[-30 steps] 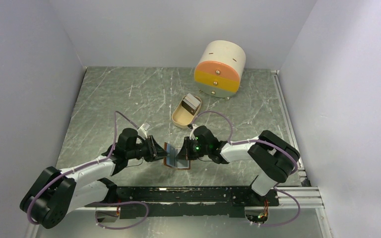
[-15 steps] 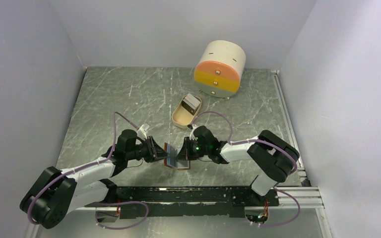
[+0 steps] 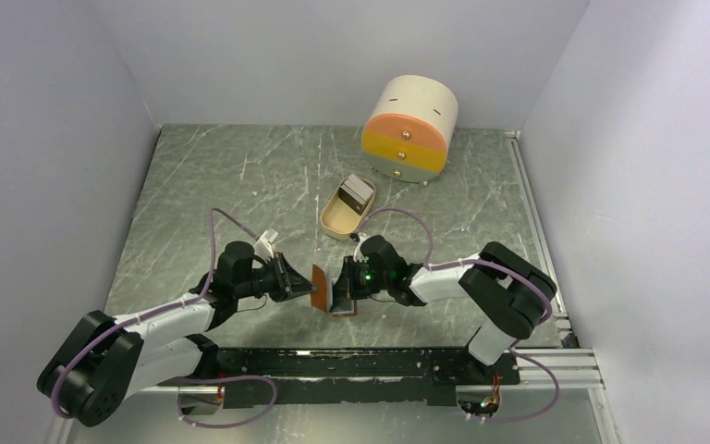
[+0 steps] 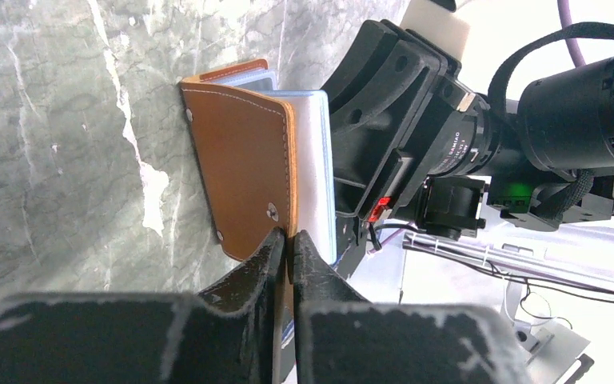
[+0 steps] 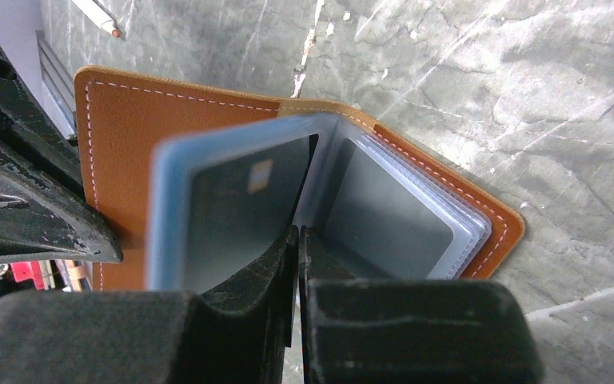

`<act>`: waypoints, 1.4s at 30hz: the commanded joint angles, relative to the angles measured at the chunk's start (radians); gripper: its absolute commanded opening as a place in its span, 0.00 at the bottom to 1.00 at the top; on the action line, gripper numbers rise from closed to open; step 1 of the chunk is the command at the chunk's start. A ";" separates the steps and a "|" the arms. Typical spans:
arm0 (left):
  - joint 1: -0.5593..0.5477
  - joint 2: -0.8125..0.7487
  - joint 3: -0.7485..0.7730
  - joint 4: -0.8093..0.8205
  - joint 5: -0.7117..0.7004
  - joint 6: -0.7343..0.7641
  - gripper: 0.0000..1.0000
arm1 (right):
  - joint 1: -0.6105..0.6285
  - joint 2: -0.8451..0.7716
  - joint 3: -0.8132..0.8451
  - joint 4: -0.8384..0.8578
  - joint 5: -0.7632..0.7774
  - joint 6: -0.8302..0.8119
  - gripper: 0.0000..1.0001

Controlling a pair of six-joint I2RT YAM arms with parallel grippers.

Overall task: Put the credit cards into the card holder
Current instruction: Insert the credit card into the card holder.

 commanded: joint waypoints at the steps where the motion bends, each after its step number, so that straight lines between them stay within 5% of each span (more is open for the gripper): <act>1: -0.006 0.005 -0.007 0.077 0.033 -0.006 0.09 | -0.001 0.008 -0.013 -0.005 0.007 -0.007 0.09; 10: -0.006 0.009 0.021 -0.002 0.015 0.025 0.30 | -0.001 -0.020 -0.004 -0.028 0.014 -0.013 0.09; 20: -0.007 0.023 0.065 -0.063 0.004 0.053 0.37 | 0.003 -0.079 0.038 -0.094 0.023 -0.026 0.09; 37: -0.016 0.066 0.115 -0.155 -0.057 0.100 0.37 | 0.017 -0.028 0.051 -0.080 0.026 -0.035 0.09; 42: -0.022 0.059 0.122 -0.179 -0.077 0.110 0.25 | 0.024 -0.024 0.045 -0.066 0.026 -0.031 0.09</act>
